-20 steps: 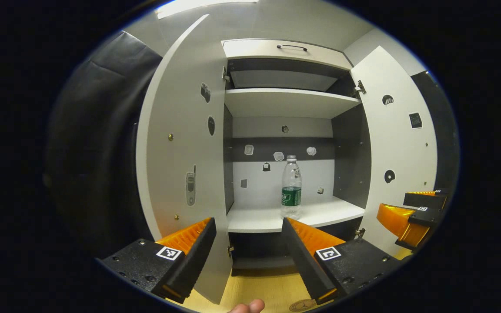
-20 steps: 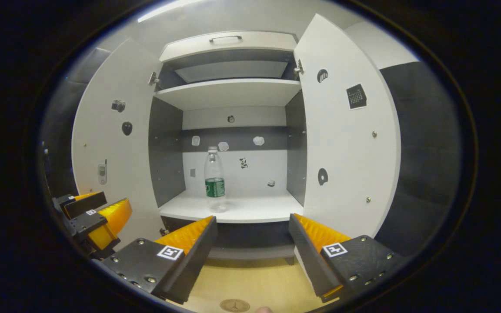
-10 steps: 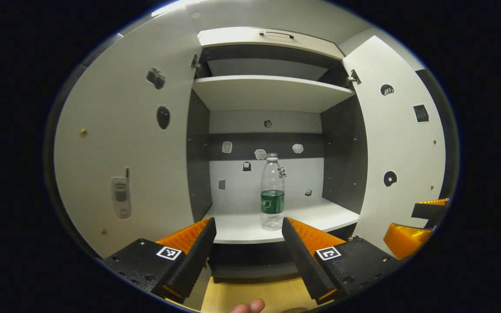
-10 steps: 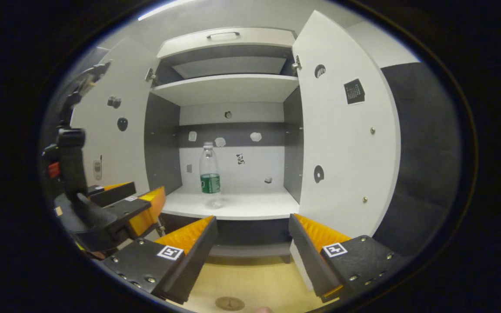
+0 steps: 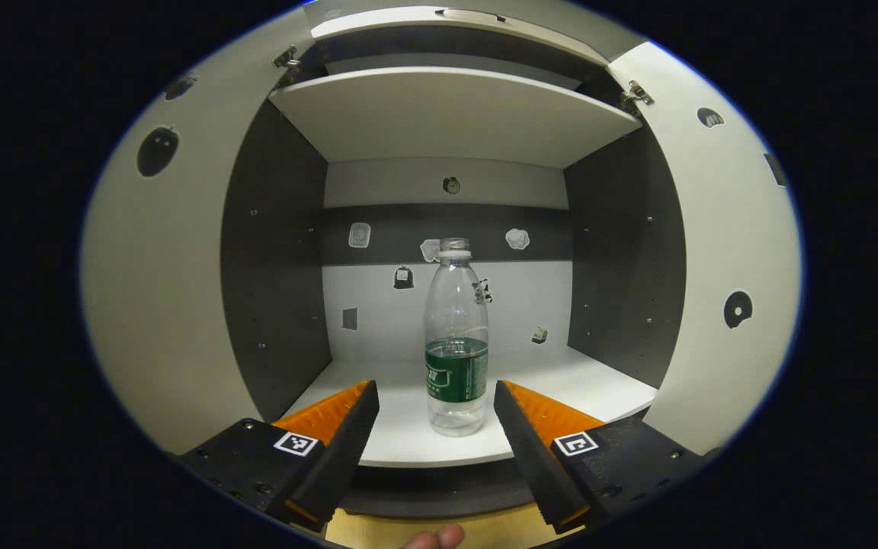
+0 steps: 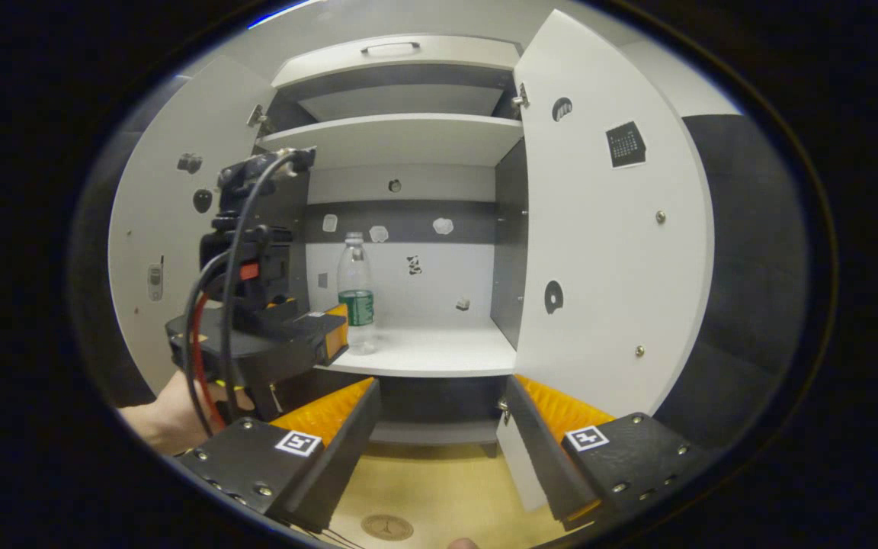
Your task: Grasp the bottle in the cabinet with the left hand and place it on the coaster, then close the right door with the right hand and the left door with the left hand.
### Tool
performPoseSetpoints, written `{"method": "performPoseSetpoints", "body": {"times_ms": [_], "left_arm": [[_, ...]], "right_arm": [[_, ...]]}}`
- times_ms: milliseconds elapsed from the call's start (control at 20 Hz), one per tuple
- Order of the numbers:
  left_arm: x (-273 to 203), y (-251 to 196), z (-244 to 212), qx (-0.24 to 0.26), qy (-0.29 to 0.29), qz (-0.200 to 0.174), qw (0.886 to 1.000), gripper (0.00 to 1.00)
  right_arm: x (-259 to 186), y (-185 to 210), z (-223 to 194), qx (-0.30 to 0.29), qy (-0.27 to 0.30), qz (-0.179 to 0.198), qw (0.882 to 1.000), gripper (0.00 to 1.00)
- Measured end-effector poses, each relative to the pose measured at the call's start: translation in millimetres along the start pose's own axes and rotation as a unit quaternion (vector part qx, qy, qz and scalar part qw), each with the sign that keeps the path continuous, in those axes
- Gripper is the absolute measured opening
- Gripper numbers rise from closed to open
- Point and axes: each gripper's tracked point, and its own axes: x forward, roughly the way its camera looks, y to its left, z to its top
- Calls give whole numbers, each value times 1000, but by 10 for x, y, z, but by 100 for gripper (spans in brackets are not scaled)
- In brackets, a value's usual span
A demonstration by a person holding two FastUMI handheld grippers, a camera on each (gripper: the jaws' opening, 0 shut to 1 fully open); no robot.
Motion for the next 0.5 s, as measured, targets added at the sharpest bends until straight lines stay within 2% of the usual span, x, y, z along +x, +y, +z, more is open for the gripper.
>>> {"method": "performPoseSetpoints", "body": {"times_ms": [500], "left_arm": [[816, -70, 10, 3, 9, 2, 1000, 96]], "right_arm": [[108, -110, -79, 1, 19, -6, 1000, 100]]}}
